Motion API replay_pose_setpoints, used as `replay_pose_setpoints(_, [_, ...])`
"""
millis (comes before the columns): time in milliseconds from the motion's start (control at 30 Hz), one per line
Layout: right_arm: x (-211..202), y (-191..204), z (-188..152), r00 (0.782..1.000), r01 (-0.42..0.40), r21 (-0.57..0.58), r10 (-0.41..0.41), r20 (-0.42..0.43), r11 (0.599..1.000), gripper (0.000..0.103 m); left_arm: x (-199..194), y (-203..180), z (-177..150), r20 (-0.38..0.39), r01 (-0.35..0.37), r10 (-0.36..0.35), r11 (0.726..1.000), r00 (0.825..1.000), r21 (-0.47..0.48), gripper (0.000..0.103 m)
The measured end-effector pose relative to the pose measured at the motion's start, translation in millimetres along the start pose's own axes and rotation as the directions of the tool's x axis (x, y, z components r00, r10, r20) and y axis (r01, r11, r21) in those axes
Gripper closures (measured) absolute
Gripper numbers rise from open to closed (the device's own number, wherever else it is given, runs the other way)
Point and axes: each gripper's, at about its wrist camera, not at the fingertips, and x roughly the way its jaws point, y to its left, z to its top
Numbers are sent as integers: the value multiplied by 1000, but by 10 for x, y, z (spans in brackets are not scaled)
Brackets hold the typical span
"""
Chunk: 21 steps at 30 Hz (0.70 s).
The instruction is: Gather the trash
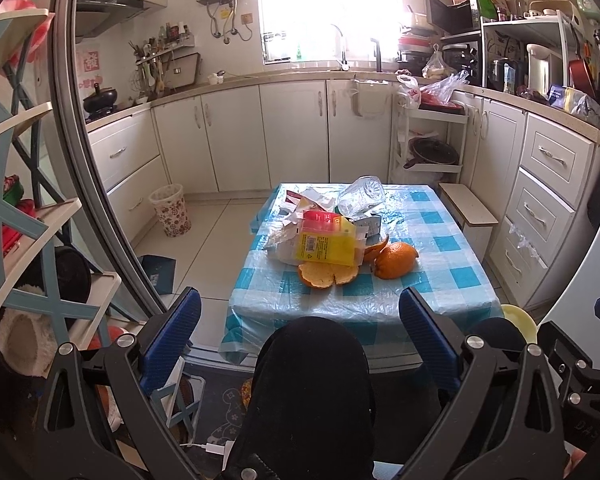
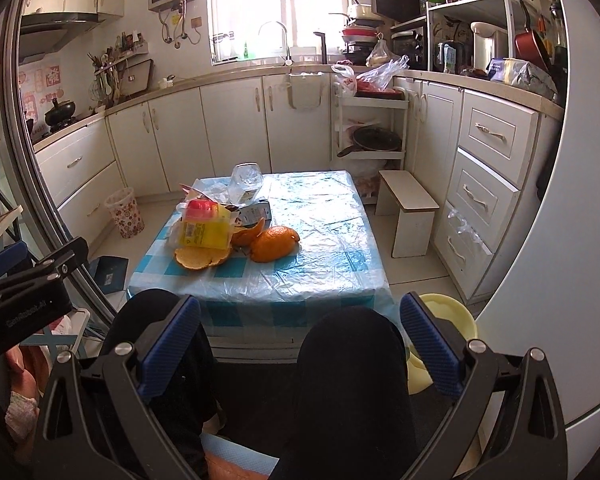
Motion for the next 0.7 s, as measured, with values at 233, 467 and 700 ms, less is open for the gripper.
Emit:
replay_pose_setpoints(233, [-47,26,9,1000,0,-9,0,8,1000,7,-33,13,11,4,-1,1,1000,1000,-8,8])
replay_pose_setpoints(467, [-62,33,20,1000,-3,-14,3,10,1000,7,-40,32,22,7,1,-1,1000,1000,-10,8])
replay_pose_setpoints(700, [-82,32,18,1000,-9,-19,10,14,1000,7,-48,46,30,9,2,-1,1000,1000,-14,8])
